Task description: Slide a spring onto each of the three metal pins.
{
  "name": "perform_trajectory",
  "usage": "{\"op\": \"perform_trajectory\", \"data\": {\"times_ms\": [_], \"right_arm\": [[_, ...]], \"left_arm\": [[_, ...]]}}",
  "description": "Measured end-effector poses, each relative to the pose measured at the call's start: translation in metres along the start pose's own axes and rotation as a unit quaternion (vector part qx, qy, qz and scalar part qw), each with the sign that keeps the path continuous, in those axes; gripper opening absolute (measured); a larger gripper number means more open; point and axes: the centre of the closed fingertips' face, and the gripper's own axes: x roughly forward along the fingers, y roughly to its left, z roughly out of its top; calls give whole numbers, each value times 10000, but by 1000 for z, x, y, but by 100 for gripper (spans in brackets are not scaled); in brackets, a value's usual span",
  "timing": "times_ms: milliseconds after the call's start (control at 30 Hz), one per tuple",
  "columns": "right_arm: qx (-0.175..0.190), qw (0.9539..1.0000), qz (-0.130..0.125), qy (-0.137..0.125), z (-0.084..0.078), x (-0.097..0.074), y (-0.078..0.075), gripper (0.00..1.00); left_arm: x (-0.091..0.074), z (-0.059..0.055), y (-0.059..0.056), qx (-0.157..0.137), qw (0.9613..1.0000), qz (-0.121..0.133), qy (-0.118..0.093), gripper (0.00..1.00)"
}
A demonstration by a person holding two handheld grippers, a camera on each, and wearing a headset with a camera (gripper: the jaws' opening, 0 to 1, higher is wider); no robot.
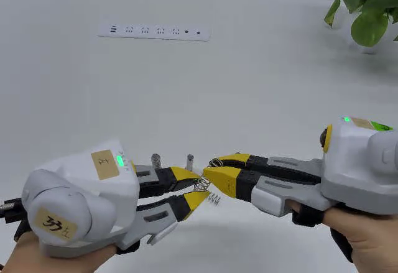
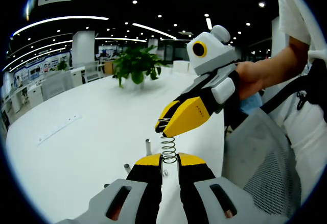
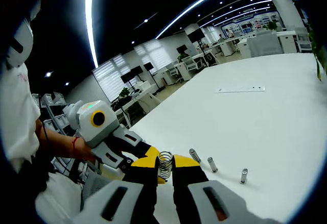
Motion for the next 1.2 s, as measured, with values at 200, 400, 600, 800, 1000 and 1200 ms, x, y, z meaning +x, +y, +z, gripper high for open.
{"op": "perform_trajectory", "data": {"times_ms": [200,400,600,800,1000,1200], "right_arm": [[-143,9999,2,53,0,0,2,11],[-250,9997,19,63,1,1,5,11],[-335,9994,24,105,0,1,6,11],[-433,9989,53,173,-1,0,6,12],[-519,9982,83,300,-2,0,5,12],[-708,9959,214,525,-3,-3,7,19]], "left_arm": [[0,-1,-1,3,10000,-8,19,11],[0,-2,-1,0,10000,-6,14,11],[0,-2,-1,8,10000,-12,21,11],[-1,-2,-2,39,10000,-17,1,10],[-1,-2,-2,21,10000,-25,-8,10],[-2,-2,-2,23,10000,-36,-28,10]]}}
